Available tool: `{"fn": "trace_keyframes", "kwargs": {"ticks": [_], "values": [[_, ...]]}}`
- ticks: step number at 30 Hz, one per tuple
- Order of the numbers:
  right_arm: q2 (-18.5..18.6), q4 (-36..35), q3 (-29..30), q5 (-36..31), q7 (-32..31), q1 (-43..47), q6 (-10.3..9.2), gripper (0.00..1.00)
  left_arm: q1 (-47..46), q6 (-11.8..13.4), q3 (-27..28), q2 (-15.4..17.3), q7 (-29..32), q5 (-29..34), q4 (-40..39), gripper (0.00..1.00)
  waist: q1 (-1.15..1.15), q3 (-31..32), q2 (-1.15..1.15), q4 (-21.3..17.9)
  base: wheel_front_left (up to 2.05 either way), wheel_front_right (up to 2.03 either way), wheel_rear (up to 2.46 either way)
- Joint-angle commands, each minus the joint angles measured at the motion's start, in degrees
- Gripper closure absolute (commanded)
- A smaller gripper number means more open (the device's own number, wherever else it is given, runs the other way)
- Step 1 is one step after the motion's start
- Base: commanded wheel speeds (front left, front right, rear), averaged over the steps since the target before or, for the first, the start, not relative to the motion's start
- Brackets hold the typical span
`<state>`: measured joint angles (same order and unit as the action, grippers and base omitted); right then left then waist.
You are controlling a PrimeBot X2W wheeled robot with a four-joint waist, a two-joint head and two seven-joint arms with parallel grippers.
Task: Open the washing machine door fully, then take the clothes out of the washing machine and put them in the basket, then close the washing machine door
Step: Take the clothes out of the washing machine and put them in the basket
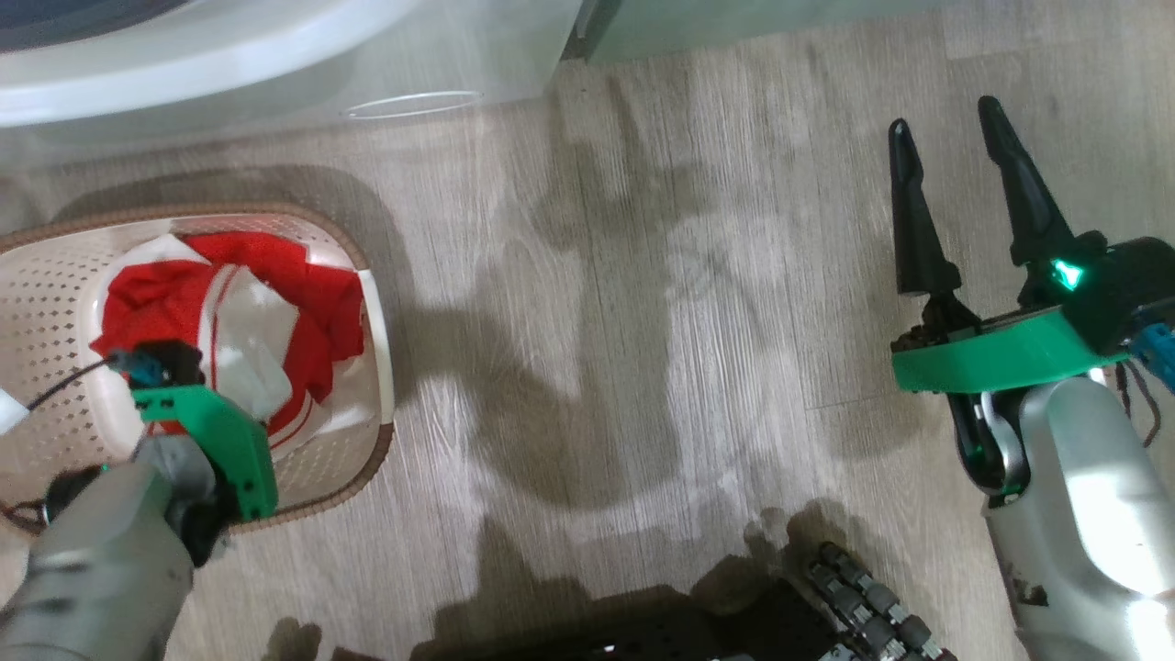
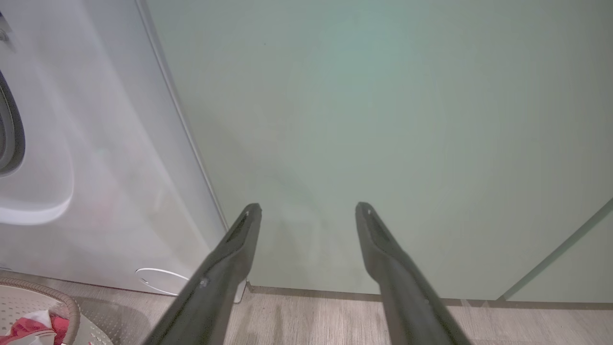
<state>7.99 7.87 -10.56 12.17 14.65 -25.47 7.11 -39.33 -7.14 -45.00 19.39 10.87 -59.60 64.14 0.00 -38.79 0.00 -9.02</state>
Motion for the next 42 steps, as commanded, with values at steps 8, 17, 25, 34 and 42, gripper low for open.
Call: {"fn": "trace_keyframes", "kwargs": {"ticks": [8,17,25,34,42], "values": [[0.06,-1.32,-0.30,-0.48,0.35,1.13,0.37,0.00,-2.52,-0.35,-1.88,2.78,-4.65,-2.08,0.73,0.00,0.00,1.89,0.00,0.23,0.00,0.00,0.00],[-0.45,1.24,-1.84,0.94,0.35,3.50,0.37,0.00,-1.68,-0.35,-1.31,4.59,-18.14,-5.12,1.28,0.00,0.00,12.25,0.00,0.89,0.00,0.00,0.00],[-1.42,3.56,-3.59,2.77,0.35,6.70,0.37,0.00,0.24,-0.35,1.00,8.24,-25.70,-6.60,-2.12,0.00,0.00,21.23,0.00,0.81,0.00,0.00,0.00],[-1.94,5.90,-4.18,3.61,0.35,9.52,0.37,0.00,8.60,-0.14,21.53,10.59,-25.85,5.94,-14.45,0.00,0.00,28.47,0.00,1.01,0.00,0.00,0.00],[-1.70,7.97,-5.22,4.27,0.35,11.39,0.37,0.00,21.68,1.92,37.10,6.97,-25.86,19.56,-25.80,0.00,0.00,33.62,0.00,0.87,0.00,0.00,0.00]]}}
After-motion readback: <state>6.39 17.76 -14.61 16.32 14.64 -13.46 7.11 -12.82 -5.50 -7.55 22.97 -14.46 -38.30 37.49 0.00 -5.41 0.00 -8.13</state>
